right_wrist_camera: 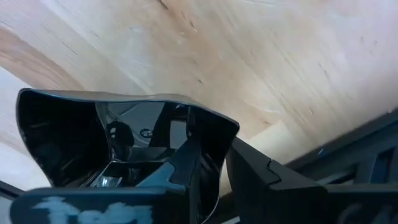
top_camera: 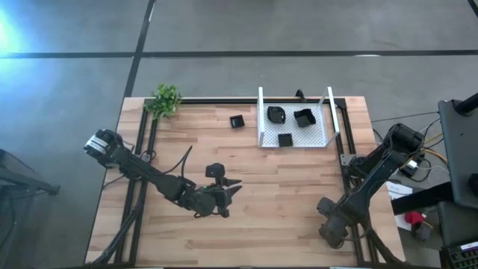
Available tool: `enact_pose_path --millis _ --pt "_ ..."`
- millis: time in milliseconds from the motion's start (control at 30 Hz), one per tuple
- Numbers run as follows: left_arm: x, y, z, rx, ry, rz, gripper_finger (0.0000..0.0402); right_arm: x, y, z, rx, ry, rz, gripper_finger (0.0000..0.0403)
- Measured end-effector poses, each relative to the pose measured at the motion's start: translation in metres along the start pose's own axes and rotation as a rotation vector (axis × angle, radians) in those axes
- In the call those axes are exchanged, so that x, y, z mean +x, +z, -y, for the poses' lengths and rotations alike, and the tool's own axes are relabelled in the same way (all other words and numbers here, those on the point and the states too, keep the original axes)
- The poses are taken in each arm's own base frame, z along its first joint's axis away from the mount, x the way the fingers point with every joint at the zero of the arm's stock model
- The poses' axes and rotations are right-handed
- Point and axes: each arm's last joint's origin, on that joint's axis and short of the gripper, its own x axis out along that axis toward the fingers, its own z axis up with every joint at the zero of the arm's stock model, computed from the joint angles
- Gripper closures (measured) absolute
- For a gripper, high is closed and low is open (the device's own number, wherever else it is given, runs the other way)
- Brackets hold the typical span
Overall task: Pick & Place Mini shaped plates
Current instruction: Stack the distorted square plate on top of the other distorted square plates on the shelf
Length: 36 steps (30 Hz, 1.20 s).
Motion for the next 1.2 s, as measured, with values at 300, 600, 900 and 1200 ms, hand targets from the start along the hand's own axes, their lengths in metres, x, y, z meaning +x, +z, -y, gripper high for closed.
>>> enact_pose_path --millis 300,600,900,1200 --pt "0.0 0.0 0.0 0.004 -0.001 -0.003 0.0312 -0.002 0.002 -0.004 -0.069 0.02 0.089 0.0391" --pt "0.0 -0.001 0.0 0.006 -0.001 -0.004 0.0312 -0.057 -0.001 -0.011 -0.042 0.01 0.273 0.0395" --pt "0.0 -0.001 0.0 0.013 -0.001 -0.004 0.0312 -0.136 0.011 -0.004 0.047 -0.152 0.51 0.0395" --pt "0.0 -0.001 0.0 0.014 -0.001 -0.004 0.0312 -0.2 0.066 0.016 0.144 -0.147 0.739 0.0395"
